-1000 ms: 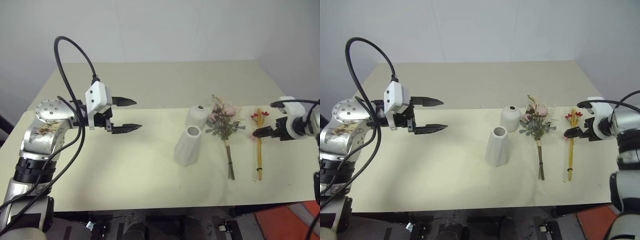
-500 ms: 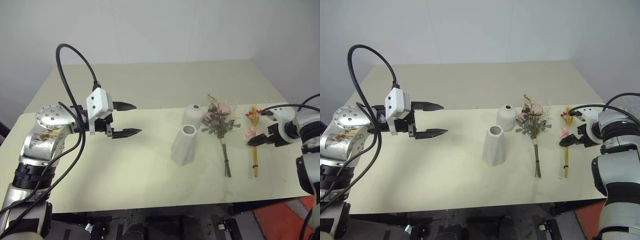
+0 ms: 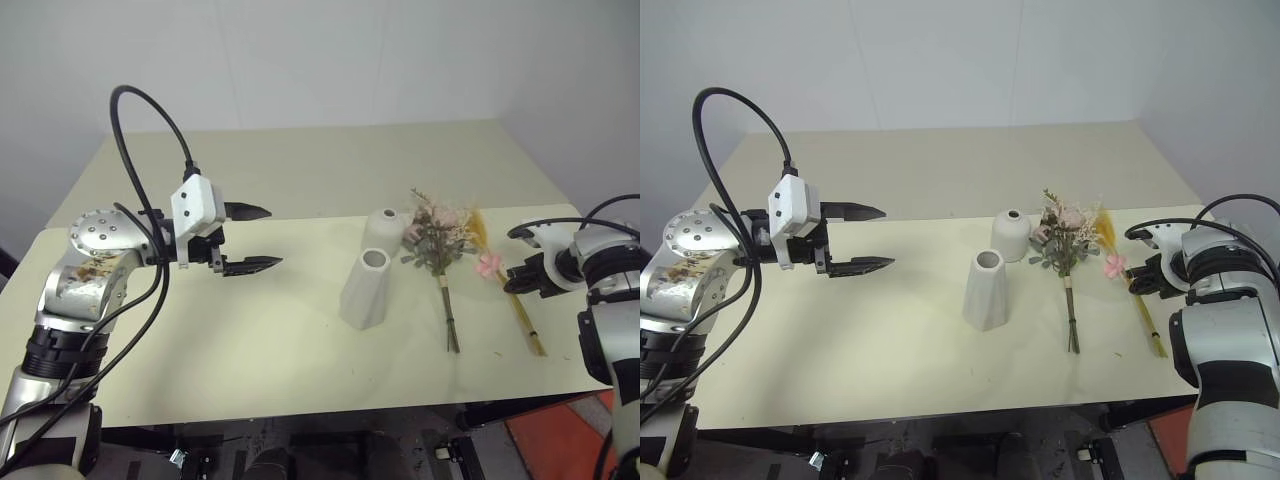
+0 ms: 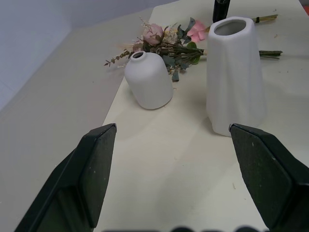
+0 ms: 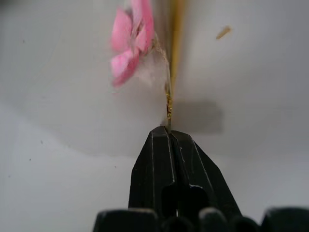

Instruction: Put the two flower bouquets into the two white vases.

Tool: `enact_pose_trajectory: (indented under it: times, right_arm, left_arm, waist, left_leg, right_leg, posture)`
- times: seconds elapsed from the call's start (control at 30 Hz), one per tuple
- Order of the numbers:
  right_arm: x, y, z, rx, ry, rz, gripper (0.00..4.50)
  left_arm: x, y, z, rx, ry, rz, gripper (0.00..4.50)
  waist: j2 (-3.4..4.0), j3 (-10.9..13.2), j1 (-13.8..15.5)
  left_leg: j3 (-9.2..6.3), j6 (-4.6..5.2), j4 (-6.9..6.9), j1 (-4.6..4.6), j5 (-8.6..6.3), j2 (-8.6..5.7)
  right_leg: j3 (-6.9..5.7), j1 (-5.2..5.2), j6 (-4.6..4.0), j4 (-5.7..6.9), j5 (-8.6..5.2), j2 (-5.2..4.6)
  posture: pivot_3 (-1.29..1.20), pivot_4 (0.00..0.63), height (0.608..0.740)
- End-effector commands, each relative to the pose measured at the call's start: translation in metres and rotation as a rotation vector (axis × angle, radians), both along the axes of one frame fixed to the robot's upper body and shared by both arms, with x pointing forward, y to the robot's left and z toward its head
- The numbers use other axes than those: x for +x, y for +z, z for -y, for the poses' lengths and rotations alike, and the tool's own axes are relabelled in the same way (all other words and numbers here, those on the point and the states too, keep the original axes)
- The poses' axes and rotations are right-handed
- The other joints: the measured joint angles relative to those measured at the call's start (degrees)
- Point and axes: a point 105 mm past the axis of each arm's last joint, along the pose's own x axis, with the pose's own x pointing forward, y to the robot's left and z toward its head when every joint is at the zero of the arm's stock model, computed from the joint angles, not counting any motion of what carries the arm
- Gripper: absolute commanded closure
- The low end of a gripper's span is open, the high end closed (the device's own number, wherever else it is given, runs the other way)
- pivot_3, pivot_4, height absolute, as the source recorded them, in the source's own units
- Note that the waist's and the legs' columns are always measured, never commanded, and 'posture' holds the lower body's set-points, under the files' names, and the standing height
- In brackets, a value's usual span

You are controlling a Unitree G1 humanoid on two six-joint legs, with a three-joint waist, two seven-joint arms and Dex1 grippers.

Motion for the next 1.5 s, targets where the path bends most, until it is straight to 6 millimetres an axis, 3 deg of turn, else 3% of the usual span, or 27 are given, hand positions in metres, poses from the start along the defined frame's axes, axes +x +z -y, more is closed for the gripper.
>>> enact_pose_trajectory:
  times: [0.03, 0.07, 0.13, 0.23, 0.33, 0.4, 0.5, 0.57, 0.67, 0.8, 0.97, 1.2, 1.5]
  right_arm:
    - [0.012, 0.019, 0.007, -0.033, -0.067, 0.120, 4.47]
    - [0.014, 0.021, 0.008, -0.038, -0.082, 0.142, 4.47]
    - [0.032, 0.047, 0.015, -0.121, -0.143, 0.328, 4.47]
    - [0.061, 0.111, 0.018, -0.236, -0.212, 0.798, 4.47]
    - [0.064, 0.165, 0.007, -0.261, -0.304, 1.208, 4.47]
    - [0.061, 0.183, -0.014, -0.145, -0.279, 1.392, 4.47]
    - [0.051, 0.199, -0.039, 0.250, -0.238, 1.580, 4.47]
    - [0.049, 0.200, -0.049, 0.378, -0.238, 1.629, 4.47]
    - [0.049, 0.200, -0.090, 0.586, -0.148, 1.674, 4.47]
    - [0.049, 0.197, -0.132, 0.658, -0.012, 1.659, 4.47]
    - [0.049, 0.185, -0.166, 0.707, 0.097, 1.596, 4.47]
    - [0.042, 0.170, -0.188, 0.686, 0.197, 1.551, 4.47]
    - [0.027, 0.171, -0.192, 0.711, 0.198, 1.555, 4.47]
  left_arm:
    - [-0.003, 0.011, -0.004, 0.002, 0.011, 0.043, 0.45]
    - [-0.003, 0.011, -0.005, 0.004, 0.012, 0.043, 0.45]
    - [-0.002, 0.013, -0.007, 0.009, 0.018, 0.046, 0.45]
    - [-0.002, 0.014, -0.010, 0.014, 0.026, 0.047, 0.45]
    - [-0.001, 0.015, -0.011, 0.022, 0.028, 0.044, 0.45]
    - [0.000, 0.016, -0.011, 0.026, 0.025, 0.041, 0.45]
    - [0.001, 0.017, -0.011, 0.033, 0.017, 0.039, 0.45]
    - [0.002, 0.018, -0.011, 0.038, 0.013, 0.038, 0.45]
    - [0.001, 0.019, -0.011, 0.047, 0.012, 0.037, 0.45]
    - [-0.002, 0.019, -0.014, 0.053, 0.021, 0.030, 0.45]
    - [-0.006, 0.016, -0.017, 0.052, 0.042, 0.022, 0.45]
    - [-0.011, 0.013, -0.021, 0.052, 0.071, 0.010, 0.45]
    - [-0.012, 0.012, -0.019, 0.046, 0.073, 0.005, 0.45]
  waist:
    - [0.00, 0.0, 0.0]
    - [0.00, 0.0, 0.0]
    - [0.00, 0.0, -0.1]
    - [0.00, 0.0, -0.2]
    - [0.00, 0.0, -0.6]
    - [-0.01, 0.0, -0.8]
    - [-0.03, 0.0, -1.1]
    - [-0.02, 0.0, -1.2]
    - [-0.02, 0.0, -1.3]
    - [0.01, 0.0, -1.8]
    - [0.04, 0.0, -1.9]
    - [0.05, 0.0, -2.0]
    - [0.05, 0.0, -1.9]
  left_leg:
    - [0.00, 0.00, 0.00, 0.00, 0.00, 0.00]
    - [0.00, 0.00, -0.01, 0.00, 0.00, 0.00]
    - [0.02, 0.00, -0.03, -0.01, 0.00, 0.01]
    - [0.01, -0.01, -0.09, -0.01, 0.00, 0.00]
    - [0.09, -0.01, -0.18, 0.07, 0.01, 0.01]
    - [0.14, -0.01, -0.19, 0.07, 0.01, 0.06]
    - [0.13, 0.03, -0.13, 0.07, -0.01, 0.18]
    - [0.09, 0.06, -0.10, 0.09, -0.03, 0.29]
    - [0.05, 0.11, -0.10, 0.14, -0.05, 0.44]
    - [0.09, 0.11, -0.13, 0.27, -0.06, 0.57]
    - [0.09, 0.11, -0.16, 0.33, -0.06, 0.61]
    - [0.08, 0.10, -0.18, 0.33, -0.05, 0.60]
    - [0.08, 0.12, -0.21, 0.38, -0.07, 0.62]
  right_leg:
    - [0.01, 0.00, 0.00, 0.00, 0.00, 0.00]
    - [0.02, 0.00, 0.00, 0.00, 0.00, 0.00]
    - [0.04, -0.02, 0.00, 0.00, 0.00, 0.01]
    - [0.17, -0.09, 0.02, 0.01, 0.02, 0.01]
    - [0.33, -0.12, 0.05, 0.01, 0.04, 0.05]
    - [0.37, -0.10, 0.06, 0.16, 0.05, 0.13]
    - [0.47, -0.01, 0.08, 0.18, 0.14, 0.34]
    - [0.56, 0.02, 0.09, 0.10, 0.24, 0.43]
    - [0.64, -0.01, 0.08, 0.09, 0.27, 0.51]
    - [0.73, -0.01, 0.03, 0.13, 0.30, 0.64]
    - [0.74, -0.02, 0.02, 0.17, 0.31, 0.67]
    - [0.73, -0.04, 0.02, 0.19, 0.31, 0.67]
    - [0.73, -0.04, -0.01, 0.20, 0.32, 0.70]
  posture:
    - [0.00, 0.150, 0.740]
    - [0.00, 0.150, 0.740]
    - [0.00, 0.150, 0.740]
    - [0.00, 0.150, 0.740]
    - [0.00, 0.150, 0.740]
    - [0.00, 0.150, 0.740]
    - [0.00, 0.150, 0.740]
    - [0.00, 0.150, 0.740]
    - [0.00, 0.150, 0.740]
    - [0.00, 0.150, 0.740]
    - [0.00, 0.150, 0.740]
    - [0.00, 0.150, 0.740]
    - [0.00, 0.150, 0.740]
